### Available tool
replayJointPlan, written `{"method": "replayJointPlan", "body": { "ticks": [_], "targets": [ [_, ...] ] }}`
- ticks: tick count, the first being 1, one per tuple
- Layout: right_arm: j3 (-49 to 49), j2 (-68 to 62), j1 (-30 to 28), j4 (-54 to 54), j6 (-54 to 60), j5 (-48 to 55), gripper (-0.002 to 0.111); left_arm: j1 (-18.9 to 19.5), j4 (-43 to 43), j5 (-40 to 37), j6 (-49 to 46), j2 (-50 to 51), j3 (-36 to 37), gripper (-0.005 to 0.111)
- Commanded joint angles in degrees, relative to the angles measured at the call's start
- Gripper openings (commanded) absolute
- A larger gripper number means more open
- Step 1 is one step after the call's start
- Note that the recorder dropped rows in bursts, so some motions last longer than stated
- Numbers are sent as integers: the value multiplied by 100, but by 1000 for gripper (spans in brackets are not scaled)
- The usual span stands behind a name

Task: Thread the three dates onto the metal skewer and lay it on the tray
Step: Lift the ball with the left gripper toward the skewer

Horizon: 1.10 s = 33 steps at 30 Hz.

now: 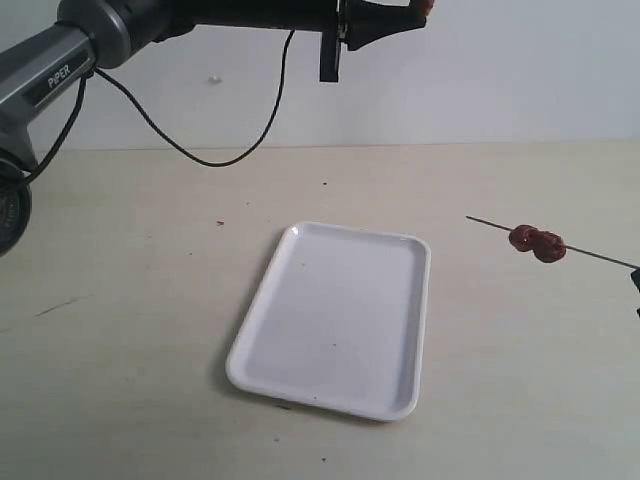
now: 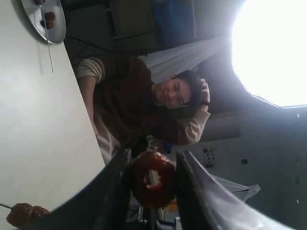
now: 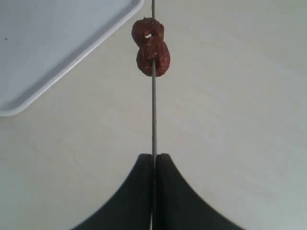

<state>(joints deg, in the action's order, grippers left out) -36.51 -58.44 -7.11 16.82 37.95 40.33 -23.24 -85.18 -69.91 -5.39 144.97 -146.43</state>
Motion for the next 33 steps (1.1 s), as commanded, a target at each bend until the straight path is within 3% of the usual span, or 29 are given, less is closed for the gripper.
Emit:
{"method": "replayJointPlan", "body": {
  "ticks": [1,11,19,25,33],
  "targets": [
    [11,44,-20,24,-5,-40,0,-60,-139,-5,-15,-56,-17,32],
    [11,44,-20,24,-4,-17,0,-386,215,-5,-472,-510,-17,32],
    [11,44,-20,24,-4,16,0,-1007,2410,-5,-318,-1425,225,32],
    [11,44,-20,24,-4,3,0,-1334,2852,-5,-1351,-2133,1973,32],
    [11,44,-20,90,-69,79,0,-1231,2754,-5,-2570,-3250,4225,32]
  ]
}}
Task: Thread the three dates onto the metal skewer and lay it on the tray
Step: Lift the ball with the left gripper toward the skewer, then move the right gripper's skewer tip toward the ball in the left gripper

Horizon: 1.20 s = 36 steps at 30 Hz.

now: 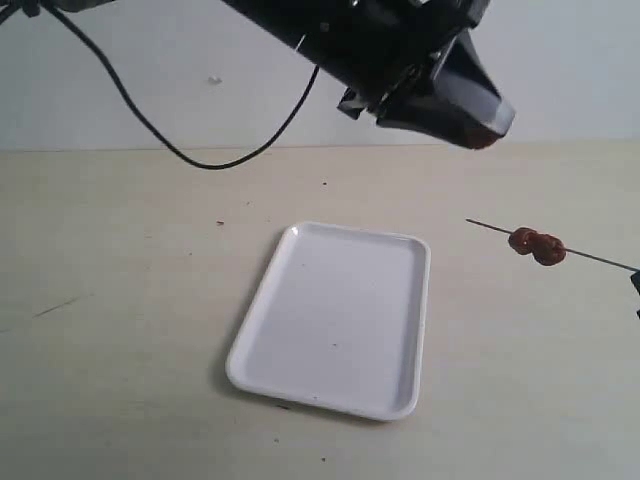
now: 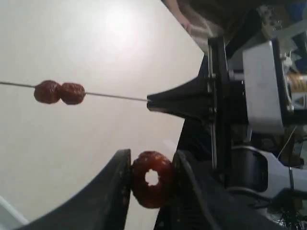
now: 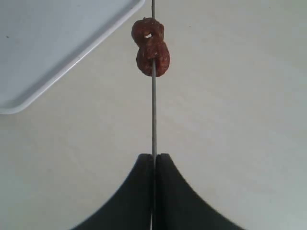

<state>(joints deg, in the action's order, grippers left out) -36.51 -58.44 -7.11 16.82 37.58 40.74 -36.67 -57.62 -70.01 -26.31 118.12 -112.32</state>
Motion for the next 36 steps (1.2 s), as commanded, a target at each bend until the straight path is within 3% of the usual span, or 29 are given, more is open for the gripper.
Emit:
{"method": "replayJointPlan", "body": {
  "ticks": [1,8,13,25,36],
  "targets": [
    [11,44,-20,90,15,83,0,175,-4,5,-502,-678,1017,32],
    [11,44,-20,1225,1217,111,0,648,-774,5,-527,-1075,1915,32],
    [11,44,-20,2288,1840,173,0,881,-854,5,-266,-1051,2328,32],
    [37,86,-20,3133,2508,713,0,1891,-783,5,409,-942,2383,32],
    [1197,1577,-20,4193,2854,-302,0,2015,-797,5,539,-931,2383,32]
  ]
}}
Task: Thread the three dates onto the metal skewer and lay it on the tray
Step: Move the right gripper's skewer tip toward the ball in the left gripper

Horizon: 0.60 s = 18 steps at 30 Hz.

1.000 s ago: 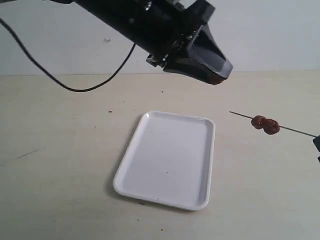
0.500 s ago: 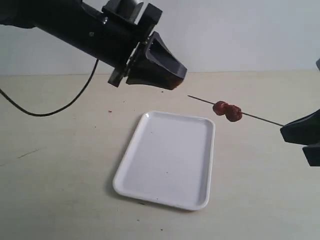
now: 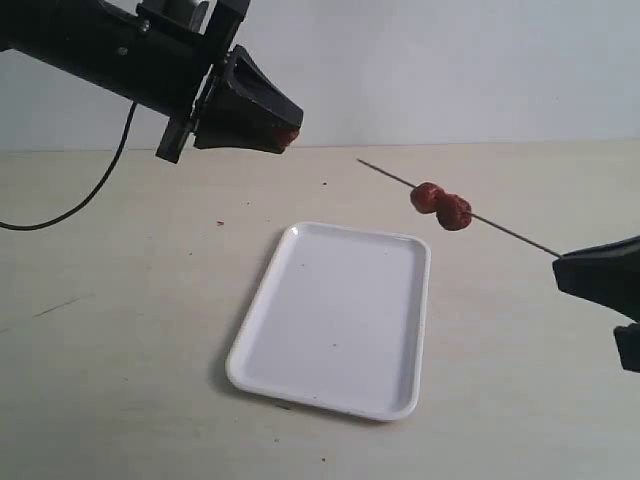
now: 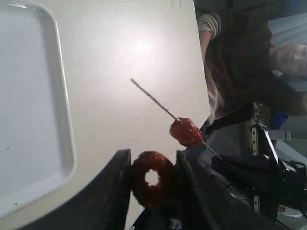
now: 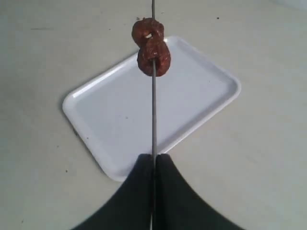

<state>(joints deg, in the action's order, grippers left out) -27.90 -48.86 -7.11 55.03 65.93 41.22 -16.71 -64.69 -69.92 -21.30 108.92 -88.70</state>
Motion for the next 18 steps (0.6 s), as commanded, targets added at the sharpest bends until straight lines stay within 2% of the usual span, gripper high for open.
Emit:
{"method": "replayJointPlan", "body": {
  "ticks": [1,7,18],
  "targets": [
    [398,756,-20,429,-45,-351,0,18,-93,-5,38,-11,21,32],
    [575,1460,-20,444,-756,-15,0,18,-157,-5,52,-11,21,32],
    [637,1550,-20,571,-879,559,0,18,-490,-5,39,-11,21,32]
  ]
}}
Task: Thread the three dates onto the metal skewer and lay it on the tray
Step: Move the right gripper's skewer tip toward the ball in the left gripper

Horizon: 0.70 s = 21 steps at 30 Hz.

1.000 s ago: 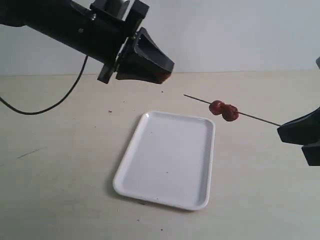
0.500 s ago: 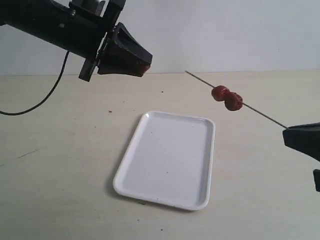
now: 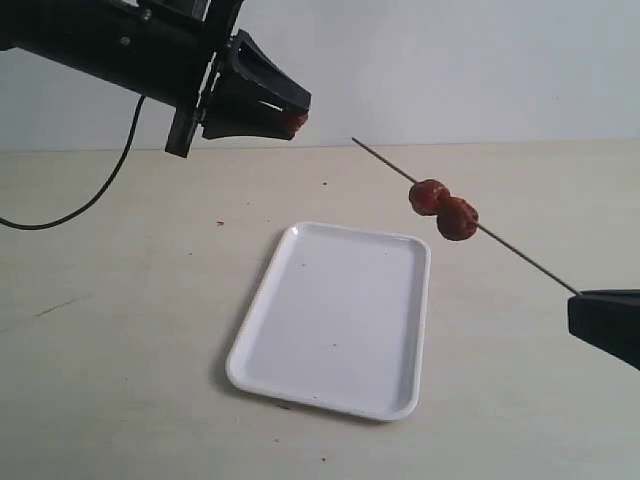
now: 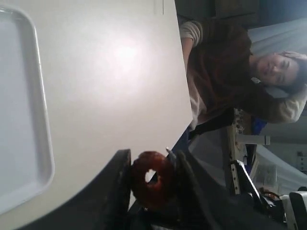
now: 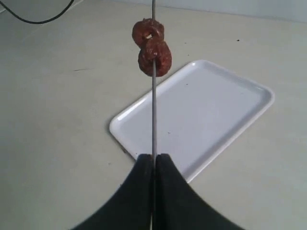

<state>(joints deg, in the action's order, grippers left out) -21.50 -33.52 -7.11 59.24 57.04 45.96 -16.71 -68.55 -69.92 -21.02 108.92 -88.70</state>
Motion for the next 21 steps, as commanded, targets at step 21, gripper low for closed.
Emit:
{"method": "replayJointPlan", "body": {
  "ticks": [21],
  "targets": [
    [-2,5,-20,547,491,272,0,18,-393,-5,23,-11,21,32]
  ]
}}
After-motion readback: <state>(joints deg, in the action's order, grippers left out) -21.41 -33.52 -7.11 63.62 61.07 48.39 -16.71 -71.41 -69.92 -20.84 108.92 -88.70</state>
